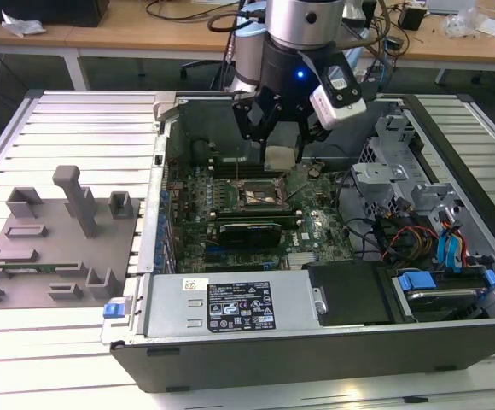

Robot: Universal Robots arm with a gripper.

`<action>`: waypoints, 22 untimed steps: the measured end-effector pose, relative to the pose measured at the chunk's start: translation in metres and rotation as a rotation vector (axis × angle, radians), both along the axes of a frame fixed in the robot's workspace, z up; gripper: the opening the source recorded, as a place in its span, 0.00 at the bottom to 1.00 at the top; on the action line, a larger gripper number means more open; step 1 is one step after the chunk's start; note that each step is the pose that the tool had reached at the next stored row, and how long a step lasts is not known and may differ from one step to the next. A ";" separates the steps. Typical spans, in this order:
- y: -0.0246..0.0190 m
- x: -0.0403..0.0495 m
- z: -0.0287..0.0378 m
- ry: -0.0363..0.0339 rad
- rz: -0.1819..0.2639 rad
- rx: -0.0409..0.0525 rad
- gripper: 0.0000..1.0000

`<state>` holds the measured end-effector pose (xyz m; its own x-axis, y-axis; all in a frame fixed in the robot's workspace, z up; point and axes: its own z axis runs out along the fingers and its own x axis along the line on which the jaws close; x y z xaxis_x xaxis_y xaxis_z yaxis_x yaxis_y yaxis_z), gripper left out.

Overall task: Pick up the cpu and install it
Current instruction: 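Pick up the cpu and move it towards the insertion slot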

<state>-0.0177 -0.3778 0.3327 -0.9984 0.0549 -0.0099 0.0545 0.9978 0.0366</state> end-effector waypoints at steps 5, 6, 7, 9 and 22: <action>0.0073 0.0048 -0.0149 0.0021 0.000 0.0000 0.54; 0.0115 0.0047 -0.0185 0.0021 0.000 0.0000 0.54; 0.0159 0.0047 -0.0218 0.0021 0.000 0.0001 0.54; 0.0215 0.0047 -0.0255 0.0021 0.000 -0.0001 0.54; 0.0481 -0.0139 -0.0559 0.0020 0.000 0.0001 0.54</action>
<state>-0.0317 -0.3298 0.2769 -0.9985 0.0545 -0.0079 0.0542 0.9979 0.0366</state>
